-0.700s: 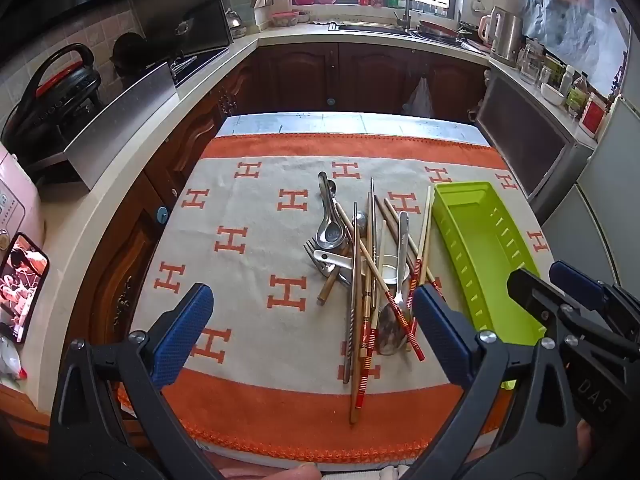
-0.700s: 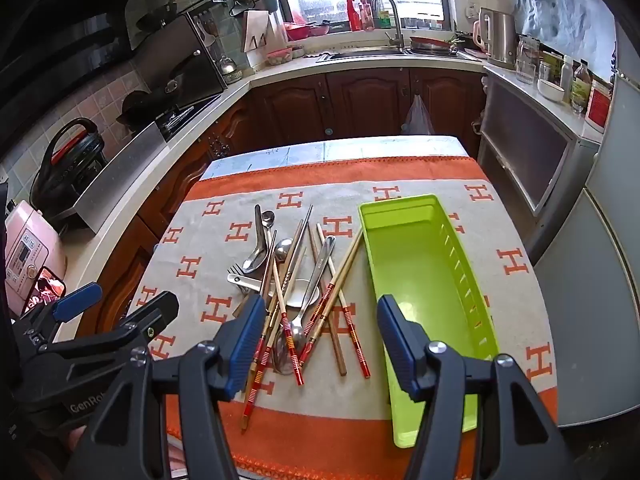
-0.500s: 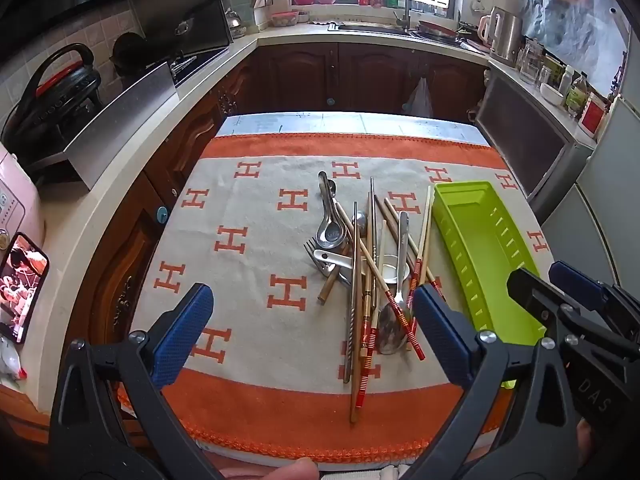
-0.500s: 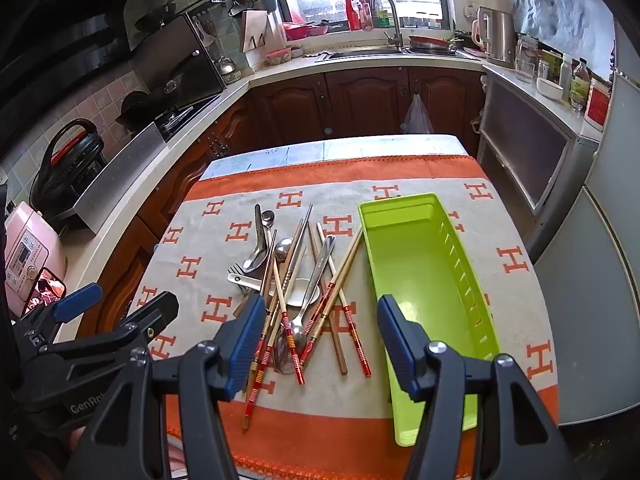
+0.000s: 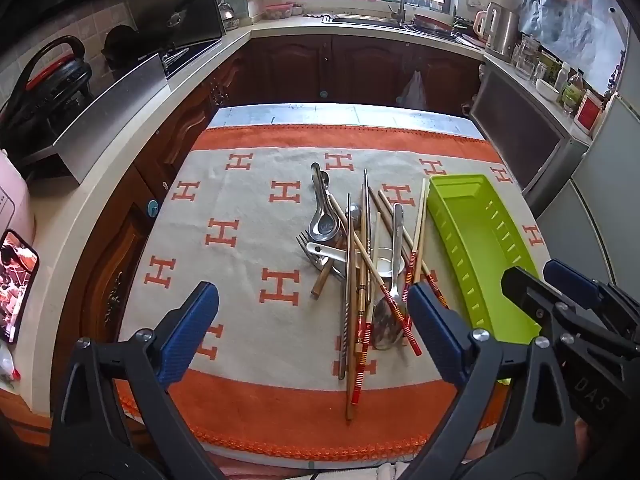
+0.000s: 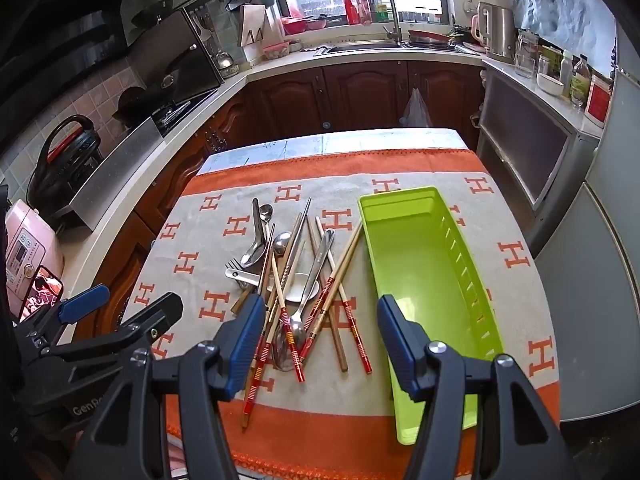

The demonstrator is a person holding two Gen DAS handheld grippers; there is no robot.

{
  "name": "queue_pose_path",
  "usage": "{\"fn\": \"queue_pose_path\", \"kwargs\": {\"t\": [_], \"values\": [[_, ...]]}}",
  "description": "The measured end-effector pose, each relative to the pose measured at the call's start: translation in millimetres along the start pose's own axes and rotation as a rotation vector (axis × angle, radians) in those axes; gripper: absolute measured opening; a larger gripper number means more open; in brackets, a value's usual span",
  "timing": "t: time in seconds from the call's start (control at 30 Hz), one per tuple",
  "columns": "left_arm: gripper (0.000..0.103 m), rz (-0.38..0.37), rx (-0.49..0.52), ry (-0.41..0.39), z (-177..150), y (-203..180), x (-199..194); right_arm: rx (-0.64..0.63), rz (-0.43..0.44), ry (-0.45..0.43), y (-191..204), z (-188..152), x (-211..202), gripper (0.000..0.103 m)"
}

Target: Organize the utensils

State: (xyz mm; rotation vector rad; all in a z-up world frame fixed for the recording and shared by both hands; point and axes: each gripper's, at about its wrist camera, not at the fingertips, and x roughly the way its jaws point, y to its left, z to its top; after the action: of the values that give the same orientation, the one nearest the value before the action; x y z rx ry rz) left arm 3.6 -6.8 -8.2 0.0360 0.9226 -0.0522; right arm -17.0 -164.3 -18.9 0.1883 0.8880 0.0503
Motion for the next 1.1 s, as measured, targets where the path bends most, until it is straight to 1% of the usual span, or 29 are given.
{"fn": "queue_pose_path", "kwargs": {"t": [0.07, 0.5, 1.1], "values": [[0.093, -0.009, 0.001, 0.001, 0.5, 5.0, 1.2, 0.000, 0.001, -0.002, -0.1, -0.3, 0.4, 0.058], [0.090, -0.024, -0.010, -0.001, -1.0, 6.3, 2.2, -0.003, 0.004, -0.002, 2.0, -0.1, 1.3, 0.058], [0.090, -0.024, -0.010, 0.006, -0.9, 6.8, 5.1, -0.004, 0.004, 0.002, 2.7, -0.3, 3.7, 0.058]]}}
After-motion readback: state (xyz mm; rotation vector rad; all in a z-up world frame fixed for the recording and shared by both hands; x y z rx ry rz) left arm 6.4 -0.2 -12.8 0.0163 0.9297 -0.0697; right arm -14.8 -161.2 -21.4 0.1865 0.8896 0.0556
